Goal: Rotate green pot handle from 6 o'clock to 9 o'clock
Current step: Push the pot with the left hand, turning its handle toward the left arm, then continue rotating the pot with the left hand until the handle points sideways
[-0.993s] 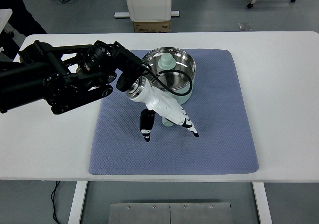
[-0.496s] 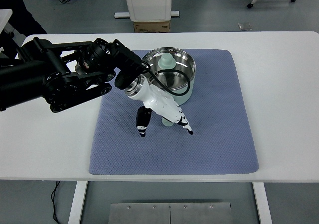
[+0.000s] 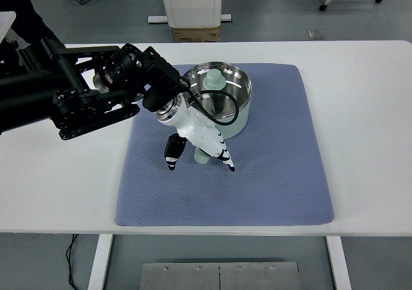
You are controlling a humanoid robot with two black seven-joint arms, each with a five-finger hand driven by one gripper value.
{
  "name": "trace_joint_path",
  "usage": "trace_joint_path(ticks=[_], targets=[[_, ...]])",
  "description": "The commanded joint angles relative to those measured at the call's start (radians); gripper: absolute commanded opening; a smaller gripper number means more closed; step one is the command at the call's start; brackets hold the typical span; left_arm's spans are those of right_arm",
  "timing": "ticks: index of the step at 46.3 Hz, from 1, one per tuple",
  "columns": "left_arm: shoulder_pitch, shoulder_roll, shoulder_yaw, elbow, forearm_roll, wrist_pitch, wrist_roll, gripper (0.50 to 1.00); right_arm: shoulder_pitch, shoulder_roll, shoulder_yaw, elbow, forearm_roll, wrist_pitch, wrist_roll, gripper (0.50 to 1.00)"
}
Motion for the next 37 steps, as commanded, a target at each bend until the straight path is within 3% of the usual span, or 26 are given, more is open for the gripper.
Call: trace_joint_path(ticks=[1,37], targets=[[-0.007,0.001,0.003,0.000,0.000,0.000,0.000,1.000,0.000,0.000,0.000,0.000,0.000,0.000,0.000,1.000],[-0.059,0.035,0.075,-0.001,0.001,-0.003,0.000,1.000,0.000,0.000,0.000,0.000,0.000,0.000,0.000,1.000]])
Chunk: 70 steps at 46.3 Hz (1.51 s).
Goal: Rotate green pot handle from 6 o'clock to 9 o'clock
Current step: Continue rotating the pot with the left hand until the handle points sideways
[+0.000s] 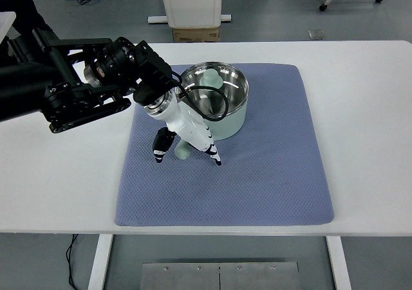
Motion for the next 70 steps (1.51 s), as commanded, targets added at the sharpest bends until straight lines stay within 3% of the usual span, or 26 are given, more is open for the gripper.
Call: trace_joint_path(ticks=[1,30,70], targets=[[-0.007,0.006,0.009,0.000,0.000,0.000,0.000,1.000,0.000,0.000,0.000,0.000,0.000,0.000,0.000,1.000],[-0.007,0.034,0.063,-0.001,0.000,-0.002,0.000,1.000,0.000,0.000,0.000,0.000,0.000,0.000,0.000,1.000],[-0.038,0.169,0.123,0.003,0.000,-0.002,0.000,1.000,0.000,0.000,0.000,0.000,0.000,0.000,0.000,1.000]])
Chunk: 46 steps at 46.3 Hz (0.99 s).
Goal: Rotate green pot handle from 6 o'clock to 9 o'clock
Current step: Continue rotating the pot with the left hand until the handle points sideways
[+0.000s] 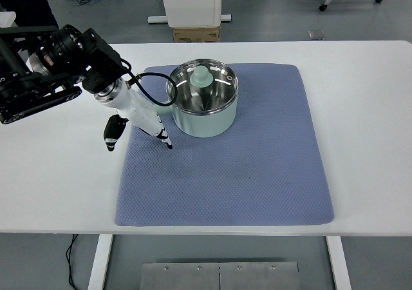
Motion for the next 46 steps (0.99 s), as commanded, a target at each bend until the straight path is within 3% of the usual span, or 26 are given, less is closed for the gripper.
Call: trace_joint_path(ticks=[1,24,34,46], targets=[[0.000,0.002,0.005,0.001,0.000,0.002,0.000,1.000,0.000,0.000,0.000,0.000,0.000,0.000,0.000,1.000],[0.019,0.007,0.005,0.098,0.000,0.012,0.000,1.000,0.000,0.000,0.000,0.000,0.000,0.000,0.000,1.000],[0.029,-0.002,0.005,0.164,-0.001,0.048,0.000,1.000,0.000,0.000,0.000,0.000,0.000,0.000,0.000,1.000],[0.029,-0.005,0.004,0.158,-0.038,0.045,0.000,1.000,0.000,0.000,0.000,0.000,0.000,0.000,0.000,1.000]])
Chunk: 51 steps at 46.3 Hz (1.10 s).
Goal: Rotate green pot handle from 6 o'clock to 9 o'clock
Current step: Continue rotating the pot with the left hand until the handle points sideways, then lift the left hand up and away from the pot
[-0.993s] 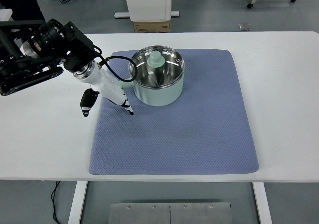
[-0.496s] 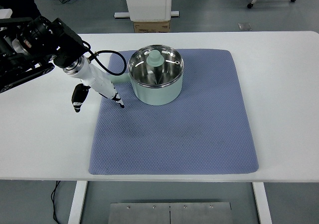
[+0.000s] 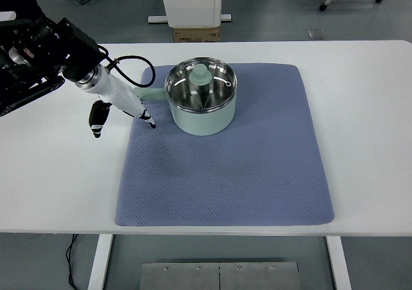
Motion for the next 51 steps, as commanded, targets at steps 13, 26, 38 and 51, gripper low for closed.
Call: trace_joint_path(ticks=[13,26,38,51], targets=[[-0.034,0.001,-0.003,-0.083,-0.094,-0.070,0.000,1.000,0.000,0.000,0.000,0.000,0.000,0.000,0.000,1.000],[-0.133,0.044,-0.003,-0.111,-0.234,-0.119,0.000,1.000,0.000,0.000,0.000,0.000,0.000,0.000,0.000,1.000],[-0.192,0.111,-0.007,-0.108,-0.409,-0.119,0.000,1.000,0.000,0.000,0.000,0.000,0.000,0.000,0.000,1.000],[-0.169,0.136,-0.009,-0.033,-0.944,-0.119,0.000,1.000,0.000,0.000,0.003,0.000,0.000,0.000,0.000,1.000]])
